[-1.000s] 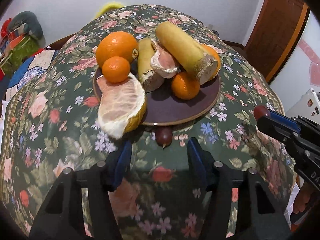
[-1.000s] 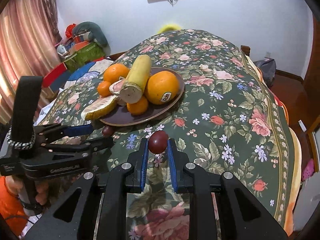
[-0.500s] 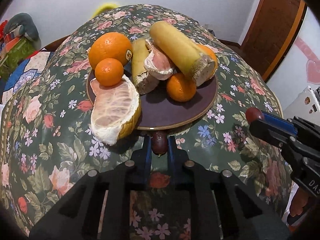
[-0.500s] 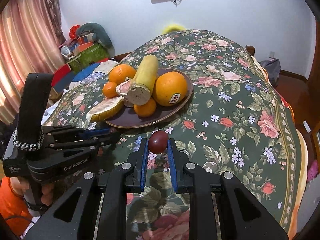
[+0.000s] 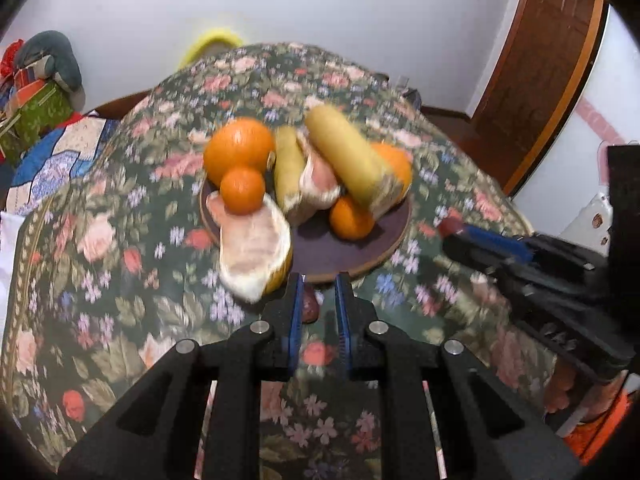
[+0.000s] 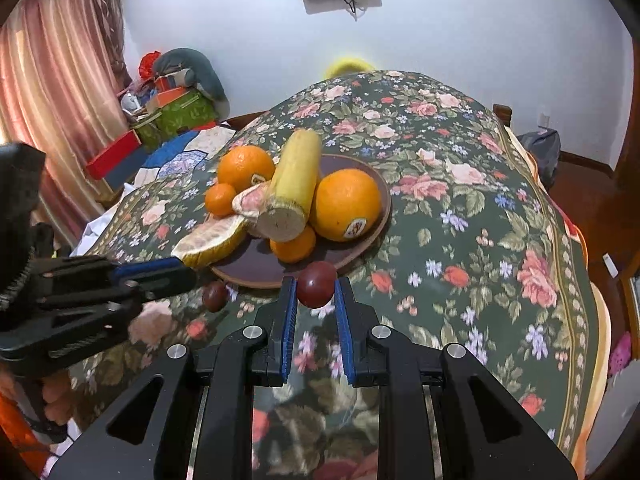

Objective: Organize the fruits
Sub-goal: 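Carry the plum onto the plate with the right tool while the left grasps another plum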

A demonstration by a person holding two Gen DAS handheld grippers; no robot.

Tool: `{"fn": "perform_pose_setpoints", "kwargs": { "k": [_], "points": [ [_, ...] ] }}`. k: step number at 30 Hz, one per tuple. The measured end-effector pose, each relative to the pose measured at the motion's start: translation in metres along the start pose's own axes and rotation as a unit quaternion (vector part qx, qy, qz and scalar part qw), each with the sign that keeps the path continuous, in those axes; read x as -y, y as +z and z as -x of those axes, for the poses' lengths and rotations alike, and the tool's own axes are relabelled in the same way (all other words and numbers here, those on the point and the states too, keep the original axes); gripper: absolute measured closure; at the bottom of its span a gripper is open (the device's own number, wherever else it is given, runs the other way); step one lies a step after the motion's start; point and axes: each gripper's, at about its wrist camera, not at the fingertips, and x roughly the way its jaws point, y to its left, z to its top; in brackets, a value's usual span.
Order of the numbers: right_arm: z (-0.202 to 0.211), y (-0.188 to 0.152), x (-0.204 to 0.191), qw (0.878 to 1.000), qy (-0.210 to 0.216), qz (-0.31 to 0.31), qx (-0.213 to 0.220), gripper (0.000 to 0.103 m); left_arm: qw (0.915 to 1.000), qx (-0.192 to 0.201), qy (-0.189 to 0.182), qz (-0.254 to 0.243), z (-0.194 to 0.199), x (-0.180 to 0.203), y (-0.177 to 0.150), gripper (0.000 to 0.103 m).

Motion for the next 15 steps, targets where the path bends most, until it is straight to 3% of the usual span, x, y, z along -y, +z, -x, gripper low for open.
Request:
{"fn": "perform_pose_setpoints", "kwargs": {
  "k": [15],
  "points": [
    [-0.041,0.016,0.005,1.000,-0.002,0.015,-0.027,0.085,0.9999,-0.008,-0.010,-0.004,-0.038,0.001,0.021,0.087]
  ]
}}
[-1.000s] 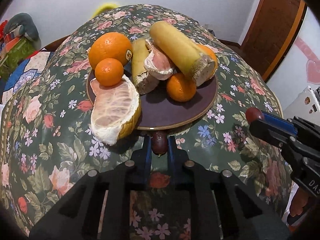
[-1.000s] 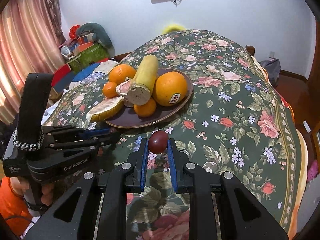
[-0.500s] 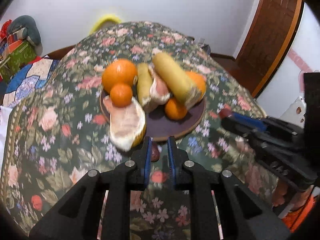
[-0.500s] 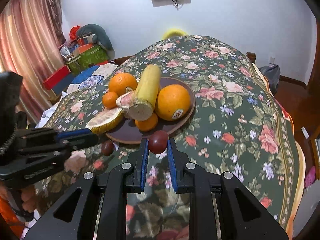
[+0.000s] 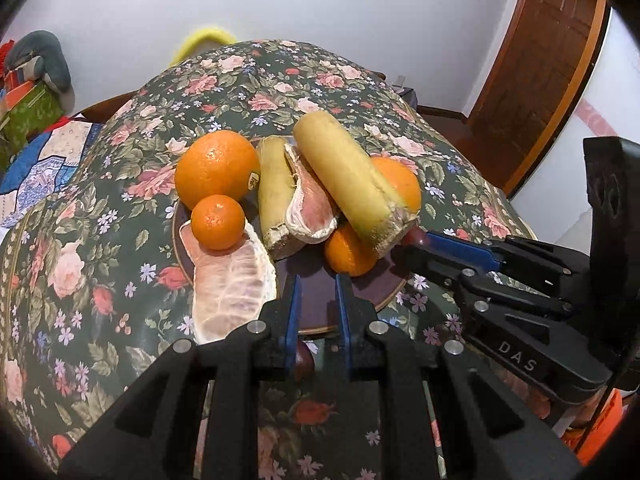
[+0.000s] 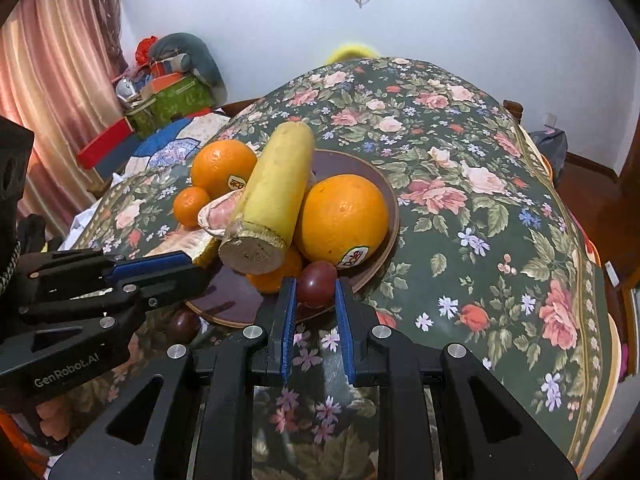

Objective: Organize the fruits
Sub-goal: 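Carry the plum onto the plate with the right tool while the left grasps another plum, then place the second dark red plum on the plate with the left tool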

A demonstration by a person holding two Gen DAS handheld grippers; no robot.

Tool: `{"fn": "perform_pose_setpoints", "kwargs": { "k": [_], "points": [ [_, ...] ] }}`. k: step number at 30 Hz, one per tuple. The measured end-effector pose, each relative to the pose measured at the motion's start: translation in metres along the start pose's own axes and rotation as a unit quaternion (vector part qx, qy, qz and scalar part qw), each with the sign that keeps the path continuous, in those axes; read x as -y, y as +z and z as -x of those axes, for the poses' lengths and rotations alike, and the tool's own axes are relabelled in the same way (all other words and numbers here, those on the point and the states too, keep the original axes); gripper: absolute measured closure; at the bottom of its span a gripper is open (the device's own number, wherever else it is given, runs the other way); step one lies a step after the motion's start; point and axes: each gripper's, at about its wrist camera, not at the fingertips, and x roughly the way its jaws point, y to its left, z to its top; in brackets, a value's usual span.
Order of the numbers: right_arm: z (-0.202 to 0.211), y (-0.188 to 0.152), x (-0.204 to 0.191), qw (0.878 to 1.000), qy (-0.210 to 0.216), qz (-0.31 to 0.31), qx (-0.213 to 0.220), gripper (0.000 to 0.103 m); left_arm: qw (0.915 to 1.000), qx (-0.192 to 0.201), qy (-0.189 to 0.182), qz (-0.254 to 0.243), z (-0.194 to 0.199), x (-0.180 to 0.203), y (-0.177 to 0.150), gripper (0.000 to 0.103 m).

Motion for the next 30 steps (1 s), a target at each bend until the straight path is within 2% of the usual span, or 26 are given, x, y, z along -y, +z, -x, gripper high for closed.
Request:
{"fn": "perform_pose_setpoints", "kwargs": {
  "k": [7,11,13,19,24,26,28,30],
  "points": [
    [-0.003,-0.001,0.000,1.000,0.005,0.002,-0.003,0.084,0.9999,-0.006,-0.006,0.014,-0.005,-0.007,-0.001,0.081],
    [-0.003,0.000,0.000,1.000,0.006,0.003,-0.004,0.083,0.9998,0.000,-0.018,0.012,0.010,-0.011,-0.006,0.079],
    [-0.003,-0.001,0.001,1.000,0.005,0.004,-0.005,0.081,0.9996,-0.002,-0.026,0.006,0.018,-0.011,-0.013,0.073],
    [-0.002,-0.002,0.001,1.000,0.005,0.001,-0.002,0.080,0.9992,-0.030,-0.001,-0.024,0.012,-0.004,-0.035,0.072],
    [0.003,-0.003,0.000,1.000,0.003,0.004,-0.001,0.079,0.9985,-0.053,0.008,-0.010,-0.009,-0.010,-0.034,0.072],
    [0.005,-0.003,0.000,1.000,0.001,0.004,0.002,0.074,0.9984,-0.054,0.013,-0.013,-0.014,-0.009,-0.033,0.072],
    [0.006,-0.002,0.001,1.000,-0.001,0.003,0.007,0.072,0.9983,-0.050,0.024,-0.017,-0.014,-0.008,-0.033,0.081],
    [0.008,-0.002,0.001,1.000,0.000,0.001,0.010,0.072,0.9983,-0.046,0.029,-0.020,-0.013,-0.007,-0.036,0.085]
  ]
}}
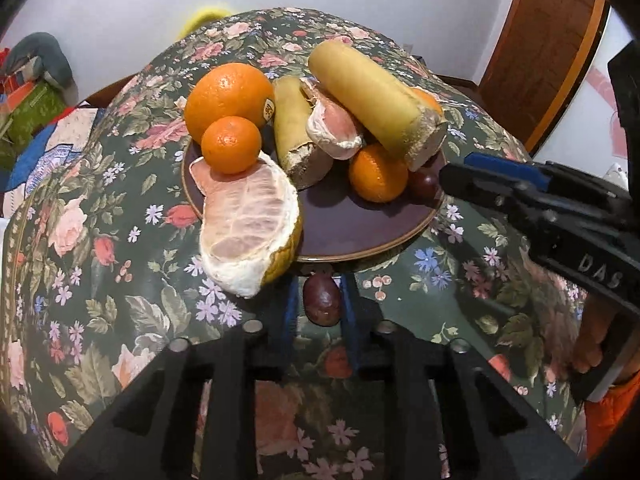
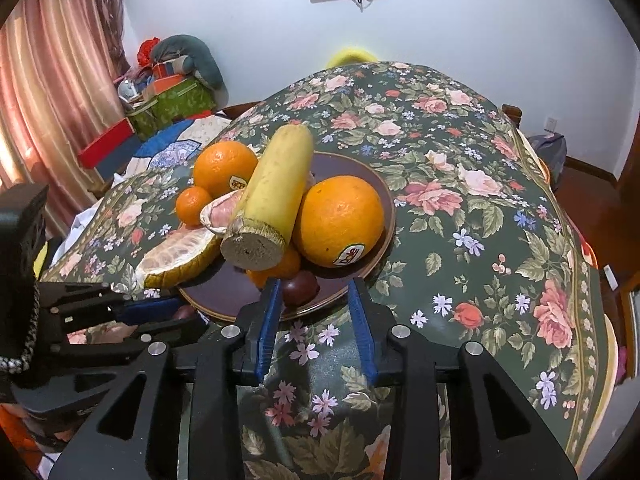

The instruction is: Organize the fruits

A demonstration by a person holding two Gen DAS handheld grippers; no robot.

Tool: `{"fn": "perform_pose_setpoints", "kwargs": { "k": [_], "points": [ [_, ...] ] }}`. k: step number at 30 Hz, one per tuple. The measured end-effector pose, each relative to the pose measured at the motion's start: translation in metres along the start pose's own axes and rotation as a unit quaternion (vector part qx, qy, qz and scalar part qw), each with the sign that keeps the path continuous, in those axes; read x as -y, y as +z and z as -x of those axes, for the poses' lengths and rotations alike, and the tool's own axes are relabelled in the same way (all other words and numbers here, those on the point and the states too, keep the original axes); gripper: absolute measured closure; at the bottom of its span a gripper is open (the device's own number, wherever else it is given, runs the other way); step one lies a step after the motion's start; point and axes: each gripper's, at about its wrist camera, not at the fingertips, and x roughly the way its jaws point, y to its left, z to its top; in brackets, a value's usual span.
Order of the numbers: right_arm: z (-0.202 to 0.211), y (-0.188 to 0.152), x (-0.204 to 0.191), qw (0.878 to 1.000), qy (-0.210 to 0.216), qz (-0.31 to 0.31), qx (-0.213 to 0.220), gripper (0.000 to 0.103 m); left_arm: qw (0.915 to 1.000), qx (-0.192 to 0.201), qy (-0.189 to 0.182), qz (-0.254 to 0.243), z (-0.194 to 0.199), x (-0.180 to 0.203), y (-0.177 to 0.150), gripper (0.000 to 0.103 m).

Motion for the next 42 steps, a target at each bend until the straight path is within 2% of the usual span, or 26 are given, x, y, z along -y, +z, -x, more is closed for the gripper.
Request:
{"fn": "perform_pose_setpoints", "kwargs": {
  "k": [6,12,18,20,21,22,24,25,32,36,38,42],
  "points": [
    [0.009,0.002,-0.002,1.000,-0.006,0.003,0.014,0.072,0.9999,0.011,-0.005,-0.003,0.013,0.000,-0.004,0.089],
    [0.023,0.004,0.000,0.999,-0.006,-0.004,0.033,0.071,0.9987,0.045,-0.024,0.008,0.034,0.001,0.012,0.089],
    [0.037,0.007,0.001,0.999,-0.004,-0.008,0.051,0.071,0.9975,0.059,-0.015,0.036,0.025,-0.004,0.032,0.089],
    [0.042,0.008,0.000,0.998,-0.005,-0.008,0.057,0.071,0.9966,0.058,-0.026,0.052,0.022,-0.008,0.035,0.089],
    [0.044,0.008,-0.001,0.998,-0.005,-0.006,0.060,0.071,0.9962,0.059,-0.029,0.056,0.022,-0.008,0.035,0.084],
    [0.047,0.008,-0.002,0.998,-0.007,-0.005,0.063,0.071,0.9959,0.063,-0.030,0.059,0.024,-0.009,0.035,0.075],
    [0.052,0.010,-0.003,0.997,-0.012,-0.002,0.070,0.069,0.9949,0.079,-0.019,0.059,0.035,-0.009,0.035,0.062],
    [0.055,0.011,-0.004,0.997,-0.015,-0.001,0.074,0.069,0.9944,0.086,-0.016,0.059,0.041,-0.009,0.035,0.061],
    [0.101,0.019,-0.017,0.992,-0.009,-0.002,0.126,0.069,0.9846,0.166,0.003,0.053,0.121,-0.009,0.033,0.061],
    [0.143,0.021,-0.037,0.986,-0.009,0.007,0.169,0.067,0.9722,0.228,0.012,0.050,0.179,-0.001,0.024,0.053],
    [0.163,0.020,-0.046,0.981,-0.008,0.008,0.191,0.058,0.9656,0.256,0.010,0.044,0.208,0.005,0.019,0.051],
    [0.207,0.016,-0.067,0.971,-0.015,0.018,0.239,0.052,0.9523,0.303,0.008,0.032,0.257,0.017,0.004,0.044]
  ]
}}
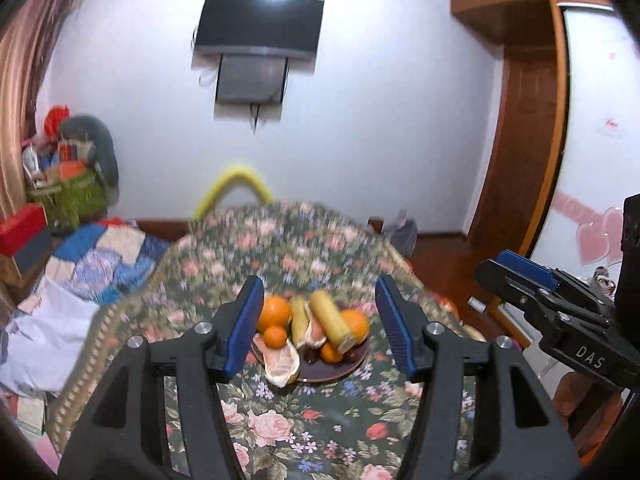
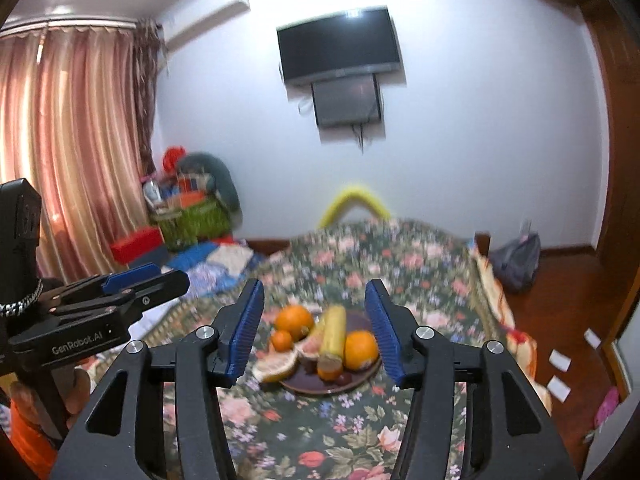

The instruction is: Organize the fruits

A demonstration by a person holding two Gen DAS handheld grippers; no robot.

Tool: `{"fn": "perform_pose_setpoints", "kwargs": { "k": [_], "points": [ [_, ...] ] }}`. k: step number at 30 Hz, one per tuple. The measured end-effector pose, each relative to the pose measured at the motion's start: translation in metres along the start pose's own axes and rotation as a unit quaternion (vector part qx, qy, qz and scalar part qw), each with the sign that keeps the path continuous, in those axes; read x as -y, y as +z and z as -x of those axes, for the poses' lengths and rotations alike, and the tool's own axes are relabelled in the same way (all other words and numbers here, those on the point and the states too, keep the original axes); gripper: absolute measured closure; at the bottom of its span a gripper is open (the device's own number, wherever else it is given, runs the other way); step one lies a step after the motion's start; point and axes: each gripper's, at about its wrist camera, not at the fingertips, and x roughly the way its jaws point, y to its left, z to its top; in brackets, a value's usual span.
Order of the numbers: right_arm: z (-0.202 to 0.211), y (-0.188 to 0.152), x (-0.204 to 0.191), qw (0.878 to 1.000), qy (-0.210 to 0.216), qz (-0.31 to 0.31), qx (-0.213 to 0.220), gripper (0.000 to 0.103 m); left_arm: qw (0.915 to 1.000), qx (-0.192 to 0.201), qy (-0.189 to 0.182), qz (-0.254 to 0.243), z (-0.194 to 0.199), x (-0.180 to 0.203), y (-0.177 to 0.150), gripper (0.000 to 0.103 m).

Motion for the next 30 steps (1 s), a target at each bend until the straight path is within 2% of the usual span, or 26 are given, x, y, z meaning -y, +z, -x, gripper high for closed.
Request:
{"fn": "perform_pose_setpoints", "kwargs": {
  "k": [3,5,6,10,14,16,30],
  "points": [
    [0.026,0.008,-0.013,1.000,0.000,0.005,0.027,0.049,0.9992,0.037,-0.001,-0.014,0.034,0.008,0.006,0.033],
    [0.041,0.011,-0.021,0.999,-0.003,0.007,0.044,0.038,0.9979,0.062,0.004,-0.019,0.056,0.012,0.007,0.024],
    [0.049,0.012,-0.025,0.999,-0.007,0.009,0.053,0.036,0.9974,0.068,0.005,-0.020,0.062,0.013,0.007,0.019],
    [0.066,0.011,-0.037,0.996,-0.030,0.014,0.081,0.016,0.9962,0.084,0.005,-0.019,0.085,0.014,0.009,0.008],
    [0.074,0.008,-0.042,0.994,-0.045,0.009,0.101,0.000,0.9955,0.093,0.010,-0.016,0.098,0.012,0.009,0.004],
    [0.075,0.006,-0.043,0.993,-0.051,0.009,0.106,0.000,0.9952,0.096,0.013,-0.016,0.105,0.012,0.007,0.001],
    [0.086,-0.002,-0.047,0.993,-0.059,0.012,0.101,0.000,0.9952,0.093,0.017,-0.025,0.112,0.015,0.000,0.000]
  ]
}}
